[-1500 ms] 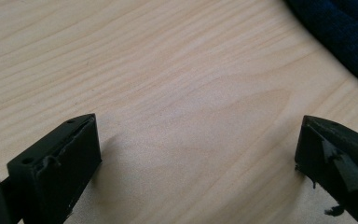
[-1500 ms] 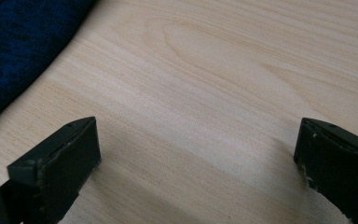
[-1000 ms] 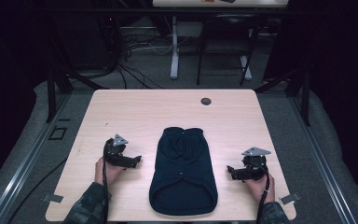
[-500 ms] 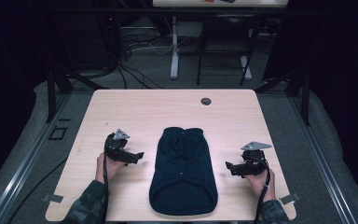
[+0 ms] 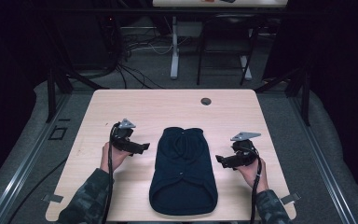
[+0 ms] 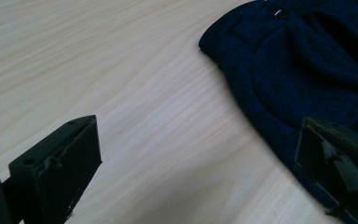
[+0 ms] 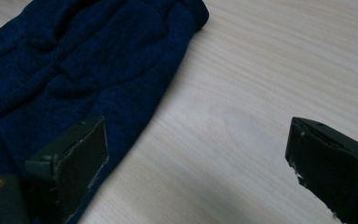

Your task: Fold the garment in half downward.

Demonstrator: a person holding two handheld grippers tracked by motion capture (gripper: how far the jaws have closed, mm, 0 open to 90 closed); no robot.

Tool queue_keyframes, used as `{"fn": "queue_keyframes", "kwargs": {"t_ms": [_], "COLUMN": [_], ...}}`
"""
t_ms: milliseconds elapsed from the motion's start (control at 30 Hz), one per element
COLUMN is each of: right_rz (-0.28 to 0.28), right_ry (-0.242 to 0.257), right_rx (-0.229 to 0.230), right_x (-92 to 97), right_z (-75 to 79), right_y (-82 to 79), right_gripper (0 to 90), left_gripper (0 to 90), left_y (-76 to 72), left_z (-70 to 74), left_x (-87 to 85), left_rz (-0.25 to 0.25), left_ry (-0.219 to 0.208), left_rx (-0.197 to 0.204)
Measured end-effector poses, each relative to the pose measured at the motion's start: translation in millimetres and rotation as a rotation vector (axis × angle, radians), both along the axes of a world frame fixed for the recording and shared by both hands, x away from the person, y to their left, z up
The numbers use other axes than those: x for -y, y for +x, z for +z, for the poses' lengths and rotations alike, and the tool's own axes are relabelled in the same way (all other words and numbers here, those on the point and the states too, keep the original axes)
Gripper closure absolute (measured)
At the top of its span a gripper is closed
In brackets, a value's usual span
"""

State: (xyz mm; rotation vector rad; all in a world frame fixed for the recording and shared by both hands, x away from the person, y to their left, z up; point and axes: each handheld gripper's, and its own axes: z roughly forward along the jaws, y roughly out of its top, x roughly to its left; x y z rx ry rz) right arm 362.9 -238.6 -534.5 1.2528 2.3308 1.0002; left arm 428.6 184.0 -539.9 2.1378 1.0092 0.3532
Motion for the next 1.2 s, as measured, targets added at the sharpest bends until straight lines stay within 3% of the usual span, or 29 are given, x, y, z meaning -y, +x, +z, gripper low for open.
{"fn": "queue_keyframes", "kwargs": {"t_ms": [367,500,633,667,767,933,1200], "right_rz": [0.037,0.050,0.061,0.062,0.066,0.062,0.036], "right_ry": [0.035,0.024,0.022,0.019,0.016,0.008,-0.010], "right_rx": [-0.027,-0.034,-0.051,-0.038,-0.064,-0.071,-0.085], "right_x": [-20.1,-30.0,-37.4,-39.1,-44.2,-53.4,-63.0], "right_z": [11.5,12.8,14.5,14.2,14.8,13.1,6.4], "right_y": [28.6,38.7,47.6,50.1,58.0,67.7,86.2], "right_gripper": [6.0,8.2,9.8,10.2,10.5,14.0,20.6], "left_gripper": [0.1,0.2,0.4,0.3,0.3,1.1,3.3], "left_y": [20.2,26.6,36.4,38.3,42.9,51.0,62.5], "left_z": [9.7,9.7,9.1,8.7,7.9,5.7,-6.6], "left_x": [29.8,38.3,47.9,50.2,55.1,66.1,81.9], "left_rz": [-0.039,-0.053,-0.055,-0.055,-0.056,-0.070,-0.063], "left_ry": [0.010,0.021,0.006,0.006,0.004,-0.016,-0.006], "left_rx": [-0.008,-0.022,-0.039,-0.038,-0.048,-0.078,-0.125]}}
